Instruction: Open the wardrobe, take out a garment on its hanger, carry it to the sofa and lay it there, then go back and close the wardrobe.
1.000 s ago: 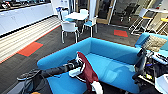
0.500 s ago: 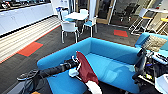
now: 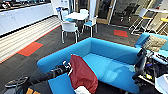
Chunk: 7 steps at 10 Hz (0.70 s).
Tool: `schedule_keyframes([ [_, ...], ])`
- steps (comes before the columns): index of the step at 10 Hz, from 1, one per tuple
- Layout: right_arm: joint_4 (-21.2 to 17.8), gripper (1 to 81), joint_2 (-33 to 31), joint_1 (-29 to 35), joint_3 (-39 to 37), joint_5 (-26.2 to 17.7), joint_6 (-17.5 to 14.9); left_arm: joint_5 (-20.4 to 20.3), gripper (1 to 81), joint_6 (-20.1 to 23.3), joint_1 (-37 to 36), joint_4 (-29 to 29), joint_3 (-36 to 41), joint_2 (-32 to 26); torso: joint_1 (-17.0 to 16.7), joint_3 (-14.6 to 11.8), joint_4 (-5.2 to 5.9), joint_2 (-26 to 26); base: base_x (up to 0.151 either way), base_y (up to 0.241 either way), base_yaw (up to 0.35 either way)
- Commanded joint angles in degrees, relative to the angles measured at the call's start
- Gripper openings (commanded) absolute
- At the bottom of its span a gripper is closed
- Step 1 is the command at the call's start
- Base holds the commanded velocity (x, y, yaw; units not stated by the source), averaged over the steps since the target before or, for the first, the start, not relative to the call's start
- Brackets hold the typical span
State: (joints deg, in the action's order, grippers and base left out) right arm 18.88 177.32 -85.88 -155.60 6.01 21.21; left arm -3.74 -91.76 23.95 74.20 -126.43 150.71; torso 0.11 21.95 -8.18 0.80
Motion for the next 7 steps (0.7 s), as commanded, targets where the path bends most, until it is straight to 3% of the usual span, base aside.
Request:
schedule_keyframes([
  [1,-0.07,81.1,0.16,-0.22,0.31,-3.64,-0.03,0.40,1.0,-0.09,-6.42,2.87,0.65,-4.44,0.00,-0.02,0.00,0.00,0.000,0.000,0.000],
  [7,-0.07,81.1,0.16,-0.30,0.31,-3.55,-0.12,0.23,1.0,0.35,0.08,3.93,-4.18,-7.17,0.00,-0.02,0.00,0.00,0.000,0.000,0.000],
])
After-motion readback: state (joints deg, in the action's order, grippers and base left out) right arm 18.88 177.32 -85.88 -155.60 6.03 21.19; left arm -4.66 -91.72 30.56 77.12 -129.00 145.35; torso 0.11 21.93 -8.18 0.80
